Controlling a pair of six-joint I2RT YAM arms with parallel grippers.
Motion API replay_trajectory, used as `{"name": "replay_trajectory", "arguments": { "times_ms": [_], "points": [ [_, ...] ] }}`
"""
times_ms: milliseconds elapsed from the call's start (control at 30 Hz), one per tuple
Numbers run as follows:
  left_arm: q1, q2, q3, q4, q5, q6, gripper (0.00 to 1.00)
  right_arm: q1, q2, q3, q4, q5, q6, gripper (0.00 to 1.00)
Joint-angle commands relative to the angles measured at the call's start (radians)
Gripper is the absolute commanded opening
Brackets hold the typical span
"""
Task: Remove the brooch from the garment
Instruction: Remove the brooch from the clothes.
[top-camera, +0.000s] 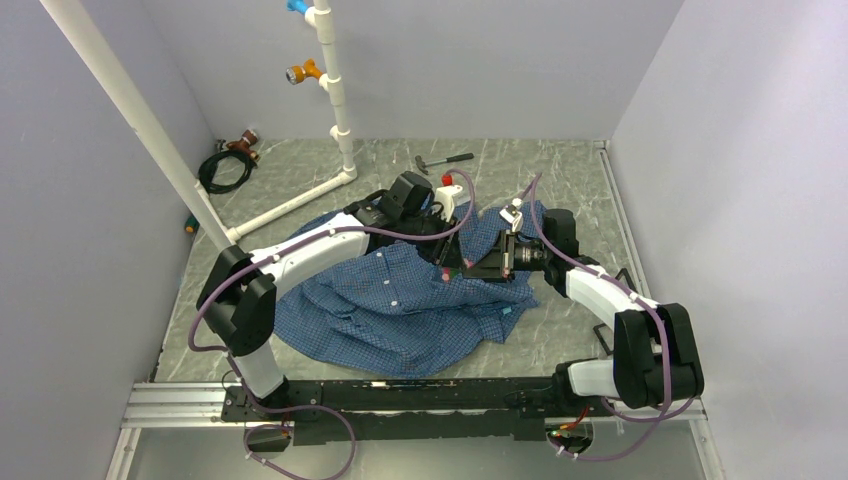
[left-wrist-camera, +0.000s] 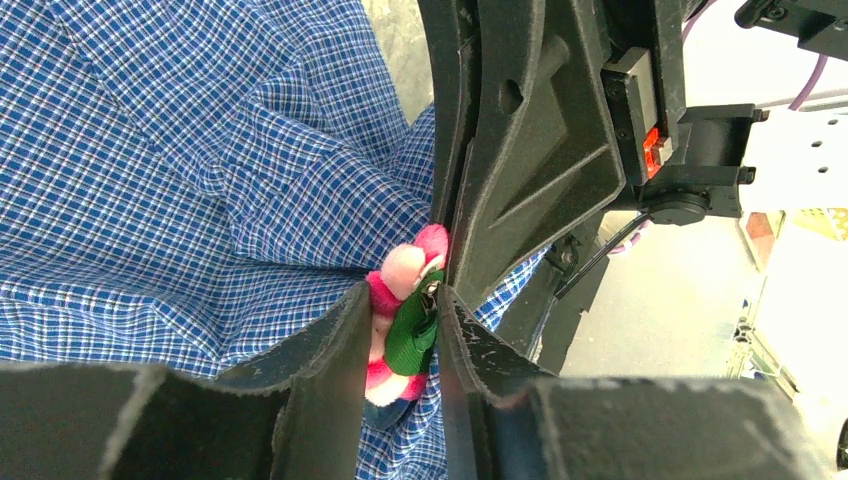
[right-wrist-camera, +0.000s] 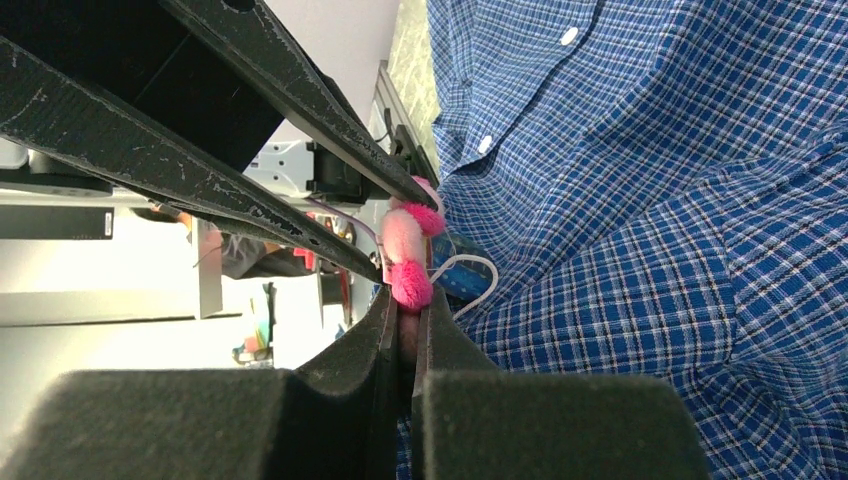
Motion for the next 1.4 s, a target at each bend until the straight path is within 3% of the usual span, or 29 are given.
{"name": "replay_trajectory", "arguments": {
  "times_ms": [0,300,633,733,933,1033,1367],
  "points": [
    [-0.027,-0.003,-0.003,-0.018,0.003,0.024,0.32,-0.007,-0.007,0.009,0.080,-0.009,0.029,0.00],
    [-0.028,-0.003,0.007,-0.045,-0.017,0.038,0.20,-0.013,-0.012,0.005,0.083,-0.015,0.031,0.00],
    [-0.004,-0.062,-0.016,-0.027,-0.020,0.009,0.22,-0.029,-0.016,0.028,-0.029,0.031,-0.071,0.00],
    [-0.002,-0.082,-0.022,-0.023,-0.042,0.015,0.26,-0.030,-0.013,0.030,-0.032,0.032,-0.077,0.00],
    [0.011,-0.099,-0.027,0.002,0.009,0.008,0.45,-0.030,-0.009,0.029,-0.027,0.032,-0.077,0.00],
    [0.022,-0.107,-0.030,0.025,0.050,-0.001,0.47,-0.029,-0.010,0.029,-0.032,0.034,-0.083,0.00],
    [0.028,-0.089,-0.042,0.066,0.090,-0.001,0.31,-0.029,-0.021,0.023,0.009,-0.003,-0.062,0.00]
  ]
}}
